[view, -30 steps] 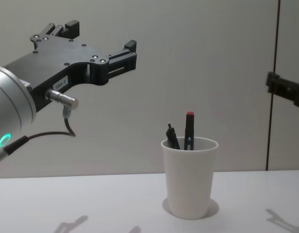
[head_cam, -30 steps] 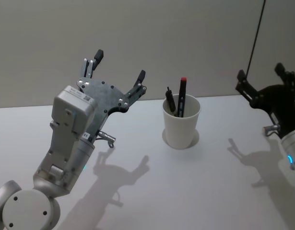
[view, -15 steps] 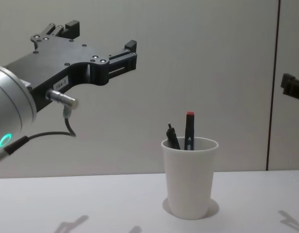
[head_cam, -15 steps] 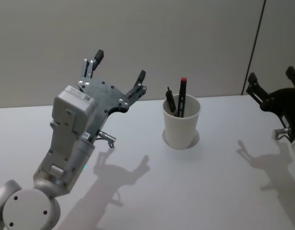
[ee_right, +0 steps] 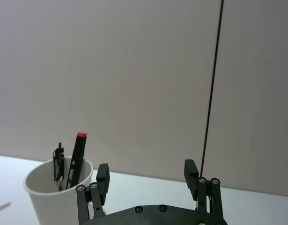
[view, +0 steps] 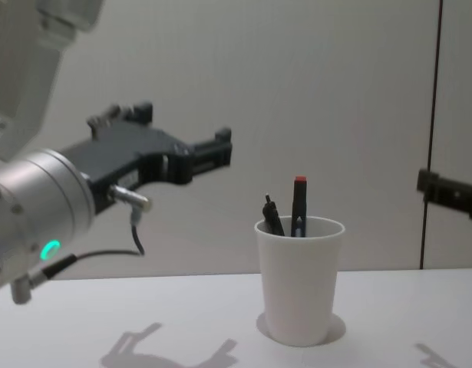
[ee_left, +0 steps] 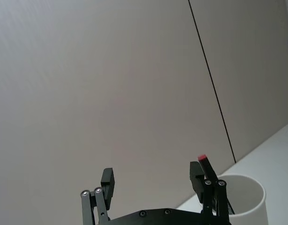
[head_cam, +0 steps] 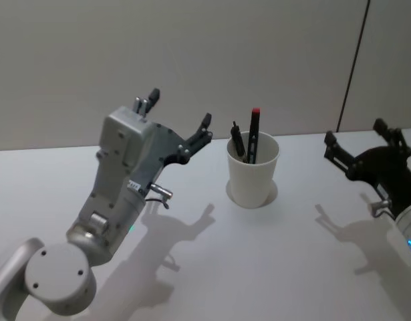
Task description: Place the pen into the pen holder.
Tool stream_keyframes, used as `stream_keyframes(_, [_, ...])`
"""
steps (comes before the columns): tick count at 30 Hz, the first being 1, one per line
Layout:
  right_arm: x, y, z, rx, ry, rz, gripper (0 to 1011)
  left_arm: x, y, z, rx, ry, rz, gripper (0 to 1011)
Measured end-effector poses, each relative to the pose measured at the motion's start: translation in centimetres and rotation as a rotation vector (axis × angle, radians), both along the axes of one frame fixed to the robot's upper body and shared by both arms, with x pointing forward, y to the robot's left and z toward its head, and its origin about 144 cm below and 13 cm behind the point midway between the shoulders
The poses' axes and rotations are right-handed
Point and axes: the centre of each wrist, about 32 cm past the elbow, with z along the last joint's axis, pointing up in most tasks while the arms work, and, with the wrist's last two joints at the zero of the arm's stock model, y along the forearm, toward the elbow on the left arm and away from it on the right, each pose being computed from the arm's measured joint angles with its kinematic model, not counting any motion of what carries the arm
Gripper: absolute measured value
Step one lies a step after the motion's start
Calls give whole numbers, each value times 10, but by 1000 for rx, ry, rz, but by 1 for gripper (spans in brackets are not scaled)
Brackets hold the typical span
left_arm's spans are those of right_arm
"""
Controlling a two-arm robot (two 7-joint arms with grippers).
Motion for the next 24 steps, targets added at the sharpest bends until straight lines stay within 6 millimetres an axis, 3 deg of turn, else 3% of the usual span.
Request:
stream_keyframes(11, [-3,-1,-3,-15,56,41,1002,19,-3,-6,18,143,-4,1001])
stream_keyframes(24, [-3,-1,-3,-16,55,43,1002,21,-3,-7,20,158,-4,1001])
